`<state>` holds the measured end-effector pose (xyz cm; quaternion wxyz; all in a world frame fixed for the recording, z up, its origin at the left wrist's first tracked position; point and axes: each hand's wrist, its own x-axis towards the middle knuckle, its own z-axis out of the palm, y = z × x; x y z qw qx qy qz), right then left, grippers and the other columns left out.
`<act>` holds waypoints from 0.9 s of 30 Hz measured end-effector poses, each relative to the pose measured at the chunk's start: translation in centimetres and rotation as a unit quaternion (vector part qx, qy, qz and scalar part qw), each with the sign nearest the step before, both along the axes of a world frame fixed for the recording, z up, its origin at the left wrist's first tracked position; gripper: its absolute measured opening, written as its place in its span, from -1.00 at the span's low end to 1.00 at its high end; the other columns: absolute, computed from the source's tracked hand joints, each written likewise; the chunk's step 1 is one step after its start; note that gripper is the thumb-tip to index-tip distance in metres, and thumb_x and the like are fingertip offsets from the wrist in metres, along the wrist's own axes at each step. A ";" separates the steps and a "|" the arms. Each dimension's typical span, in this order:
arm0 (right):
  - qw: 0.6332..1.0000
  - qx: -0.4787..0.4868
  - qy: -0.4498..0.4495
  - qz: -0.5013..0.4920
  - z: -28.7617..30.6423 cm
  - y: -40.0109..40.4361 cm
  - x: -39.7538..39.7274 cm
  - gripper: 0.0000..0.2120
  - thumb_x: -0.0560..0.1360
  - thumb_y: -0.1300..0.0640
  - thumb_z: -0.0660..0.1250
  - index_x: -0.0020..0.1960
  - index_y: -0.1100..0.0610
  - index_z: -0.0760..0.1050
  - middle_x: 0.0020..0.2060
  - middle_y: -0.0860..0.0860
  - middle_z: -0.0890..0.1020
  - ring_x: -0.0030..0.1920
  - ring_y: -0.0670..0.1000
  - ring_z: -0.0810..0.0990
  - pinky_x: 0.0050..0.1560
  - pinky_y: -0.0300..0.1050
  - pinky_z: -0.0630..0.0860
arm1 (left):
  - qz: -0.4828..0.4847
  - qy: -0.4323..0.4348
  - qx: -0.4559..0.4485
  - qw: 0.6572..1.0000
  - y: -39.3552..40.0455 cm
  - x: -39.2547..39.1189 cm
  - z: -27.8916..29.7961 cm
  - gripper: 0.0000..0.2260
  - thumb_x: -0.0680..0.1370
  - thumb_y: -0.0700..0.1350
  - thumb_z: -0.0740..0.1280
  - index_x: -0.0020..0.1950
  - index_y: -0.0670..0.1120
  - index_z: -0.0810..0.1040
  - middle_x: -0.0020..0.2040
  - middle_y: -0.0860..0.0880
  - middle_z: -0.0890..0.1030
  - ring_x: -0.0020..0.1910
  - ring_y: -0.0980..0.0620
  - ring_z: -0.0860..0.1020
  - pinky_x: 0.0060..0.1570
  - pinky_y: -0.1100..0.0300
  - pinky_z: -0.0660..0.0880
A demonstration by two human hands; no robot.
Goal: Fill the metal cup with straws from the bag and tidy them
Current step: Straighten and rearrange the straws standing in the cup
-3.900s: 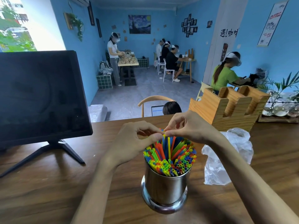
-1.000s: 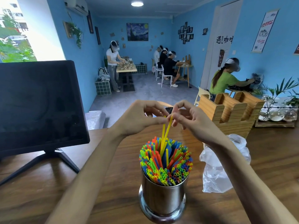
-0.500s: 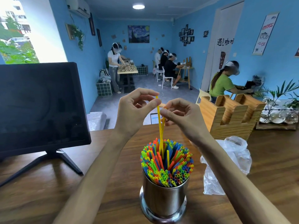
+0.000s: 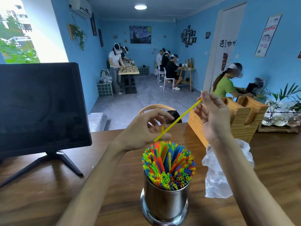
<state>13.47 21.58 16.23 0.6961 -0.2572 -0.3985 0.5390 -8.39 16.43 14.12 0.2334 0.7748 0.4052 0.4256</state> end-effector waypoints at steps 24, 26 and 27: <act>0.756 0.173 -0.619 0.124 -3.9 -0.7 -0.4 -0.89 0.49 -0.01 0.52 -0.18 -0.18 0.65 -0.30 -0.24 0.63 -0.28 -0.24 0.53 -0.30 -0.36 0.42 | 0.064 -0.007 0.011 0.998 -1.8 -0.9 0.1 -0.59 0.51 -0.13 0.54 0.21 0.29 0.57 -0.02 0.04 0.68 -0.13 0.01 0.71 -0.08 0.28 0.57; 0.757 0.185 -0.613 0.132 -3.8 -0.6 -0.5 -0.88 0.49 -0.05 0.52 -0.18 -0.23 0.63 -0.26 -0.27 0.62 -0.27 -0.21 0.52 -0.28 -0.33 0.41 | 0.066 0.050 0.003 0.997 -1.7 -1.0 -0.4 -0.86 0.48 0.04 0.53 0.01 0.22 0.69 0.00 0.15 0.68 0.00 0.12 0.67 0.01 0.28 0.54; 0.757 0.189 -0.611 0.137 -3.8 -0.6 -0.6 -0.88 0.48 -0.07 0.53 -0.19 -0.25 0.63 -0.25 -0.26 0.62 -0.26 -0.20 0.52 -0.28 -0.30 0.41 | 0.066 0.073 -0.005 0.995 -1.6 -1.0 -0.5 -0.90 0.45 0.14 0.51 -0.06 0.20 0.72 0.02 0.21 0.67 0.05 0.16 0.64 0.03 0.30 0.51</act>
